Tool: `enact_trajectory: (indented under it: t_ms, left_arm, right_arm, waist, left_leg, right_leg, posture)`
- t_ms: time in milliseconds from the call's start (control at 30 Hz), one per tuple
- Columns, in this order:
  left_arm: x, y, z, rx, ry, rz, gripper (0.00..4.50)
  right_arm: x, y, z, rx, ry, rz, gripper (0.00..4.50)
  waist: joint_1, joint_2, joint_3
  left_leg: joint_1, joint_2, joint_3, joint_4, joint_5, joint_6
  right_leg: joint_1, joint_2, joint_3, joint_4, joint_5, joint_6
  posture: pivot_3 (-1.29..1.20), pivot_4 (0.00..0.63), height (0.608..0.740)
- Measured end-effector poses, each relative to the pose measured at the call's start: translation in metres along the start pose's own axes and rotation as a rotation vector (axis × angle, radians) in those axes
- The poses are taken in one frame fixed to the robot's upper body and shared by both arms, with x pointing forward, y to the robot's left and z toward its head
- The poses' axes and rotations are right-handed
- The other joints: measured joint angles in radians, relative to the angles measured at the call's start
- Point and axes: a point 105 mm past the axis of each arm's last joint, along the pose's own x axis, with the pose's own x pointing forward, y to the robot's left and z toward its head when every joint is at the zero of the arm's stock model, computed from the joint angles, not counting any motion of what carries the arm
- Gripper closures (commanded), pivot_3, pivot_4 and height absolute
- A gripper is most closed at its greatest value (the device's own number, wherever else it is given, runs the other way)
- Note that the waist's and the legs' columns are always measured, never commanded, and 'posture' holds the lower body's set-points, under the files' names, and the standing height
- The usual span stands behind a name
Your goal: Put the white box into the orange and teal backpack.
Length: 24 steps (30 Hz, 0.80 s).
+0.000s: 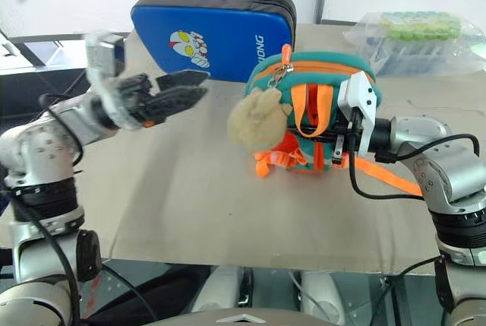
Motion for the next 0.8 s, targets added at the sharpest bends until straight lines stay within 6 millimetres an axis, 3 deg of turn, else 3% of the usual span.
enact_trajectory:
  t_ms: [100, 367, 467, 500, 633, 700, 800]
  left_arm:
    - [0.012, -0.011, -0.008, -0.074, -0.026, -0.026, 0.01]
    - [0.062, -0.017, -0.060, -0.238, 0.076, -0.032, 0.01]
    - [0.068, -0.013, -0.061, -0.220, 0.085, -0.021, 1.12]
    - [0.069, -0.012, -0.061, -0.217, 0.087, -0.021, 1.67]
    - [0.065, -0.011, -0.061, -0.201, 0.101, -0.021, 3.04]
    - [0.062, -0.010, -0.060, -0.196, 0.104, -0.025, 3.35]
    - [0.058, -0.010, -0.055, -0.181, 0.093, -0.032, 3.35]
  right_arm:
    - [0.004, -0.002, 0.001, -0.002, 0.000, 0.007, 4.50]
    - [0.010, -0.001, 0.003, -0.011, 0.011, 0.015, 4.50]
    - [0.010, -0.002, 0.002, -0.010, 0.016, 0.000, 4.50]
    - [0.010, -0.002, 0.002, -0.010, 0.017, -0.003, 4.50]
    - [0.010, -0.003, 0.001, -0.012, 0.019, -0.015, 4.50]
    - [0.011, -0.003, 0.000, -0.010, 0.018, -0.027, 4.50]
    - [0.013, -0.007, -0.001, -0.018, 0.013, -0.062, 4.50]
  waist:
    - [0.005, 0.000, 0.000]
    - [0.001, 0.000, 0.000]
    - [-0.007, 0.000, 0.000]
    - [-0.007, 0.000, 0.000]
    - [-0.006, 0.000, 0.000]
    - [-0.006, 0.000, 0.000]
    - [-0.008, 0.000, 0.000]
  left_leg:
    - [0.000, -0.001, -0.001, 0.002, 0.000, 0.000]
    - [0.001, -0.001, -0.003, 0.001, 0.000, 0.000]
    - [0.001, -0.001, -0.003, 0.001, 0.000, 0.000]
    - [0.002, -0.001, -0.003, 0.000, 0.000, 0.000]
    - [0.001, -0.001, -0.003, 0.000, 0.000, 0.000]
    - [0.001, -0.001, -0.003, 0.000, 0.000, 0.000]
    - [0.001, -0.001, -0.003, 0.000, 0.000, 0.000]
  right_leg:
    - [0.002, -0.002, 0.001, 0.000, 0.000, 0.000]
    - [0.002, 0.001, 0.001, 0.001, 0.000, 0.000]
    - [0.002, 0.002, 0.001, 0.001, 0.000, 0.000]
    - [0.002, 0.002, 0.001, 0.001, 0.000, 0.000]
    - [0.002, 0.002, 0.001, 0.001, 0.000, 0.000]
    - [0.002, 0.002, 0.001, 0.001, 0.000, 0.000]
    - [0.002, 0.002, 0.001, 0.001, 0.000, 0.000]
  posture:
    - [0.00, 0.150, 0.740]
    - [0.00, 0.150, 0.740]
    - [0.00, 0.150, 0.740]
    - [0.00, 0.150, 0.740]
    - [0.00, 0.150, 0.740]
    - [0.00, 0.150, 0.740]
    - [0.00, 0.150, 0.740]
